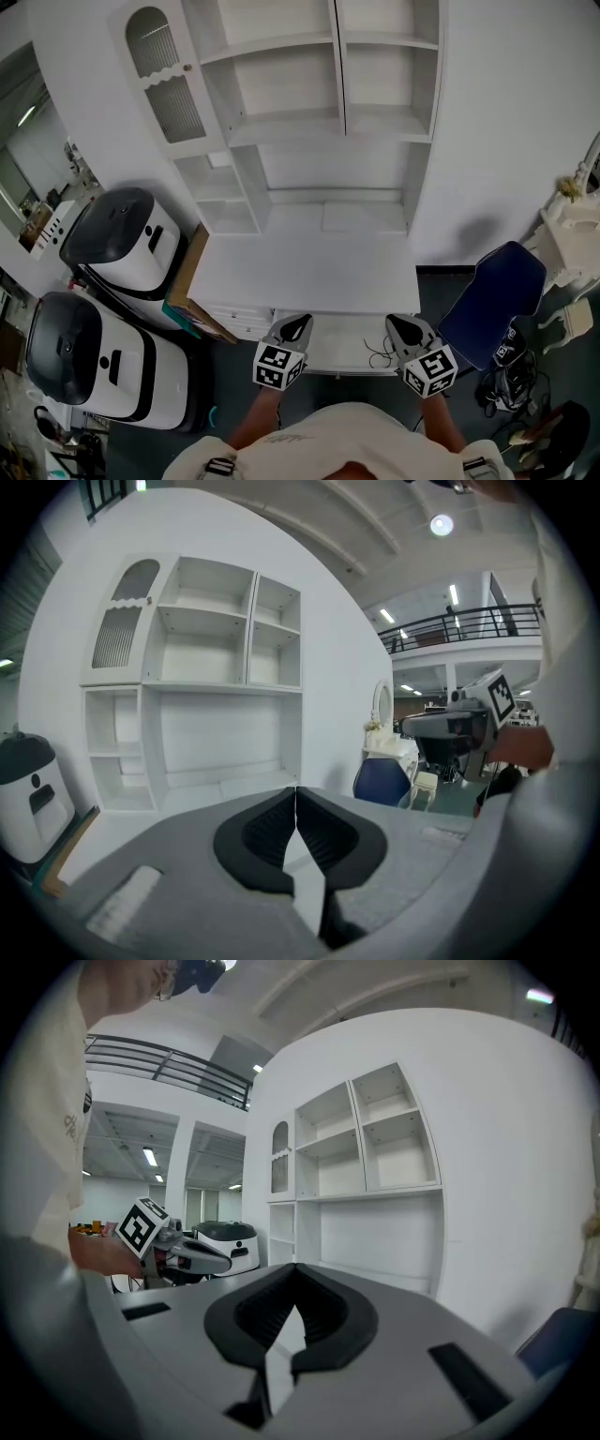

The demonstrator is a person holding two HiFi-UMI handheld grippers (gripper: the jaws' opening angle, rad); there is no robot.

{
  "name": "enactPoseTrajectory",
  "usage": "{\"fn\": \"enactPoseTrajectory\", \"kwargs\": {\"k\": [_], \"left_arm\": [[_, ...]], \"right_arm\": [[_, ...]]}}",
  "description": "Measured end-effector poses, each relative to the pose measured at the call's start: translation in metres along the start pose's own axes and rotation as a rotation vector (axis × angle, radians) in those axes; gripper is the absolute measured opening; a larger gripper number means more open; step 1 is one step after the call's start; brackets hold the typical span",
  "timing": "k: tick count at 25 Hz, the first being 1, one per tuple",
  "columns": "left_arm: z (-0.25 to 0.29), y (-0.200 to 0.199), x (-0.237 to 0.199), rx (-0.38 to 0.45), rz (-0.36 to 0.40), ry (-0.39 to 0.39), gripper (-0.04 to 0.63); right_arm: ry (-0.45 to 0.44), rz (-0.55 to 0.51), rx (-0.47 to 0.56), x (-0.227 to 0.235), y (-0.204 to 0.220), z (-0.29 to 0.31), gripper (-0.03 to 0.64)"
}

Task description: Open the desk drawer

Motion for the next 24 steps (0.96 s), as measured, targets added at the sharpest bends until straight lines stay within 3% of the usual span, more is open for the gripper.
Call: {"fn": "enactPoseTrajectory", "kwargs": {"k": [24], "left_arm": [[-0.009,0.012,0.025,-0.035,0.004,0.022,0.017]], "right_arm": [[0.003,0.045,-0.017,-0.004,0.021,-0.024,0.002]]}}
Point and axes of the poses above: the fingertips, and each gripper's own axes: z forward along the fingers, x to its right, y out of its underside, the point moved 8 cm from there along -z, backward along the fingers, and after that the axes turned 7 degrees about x, right-handed, at the moved point
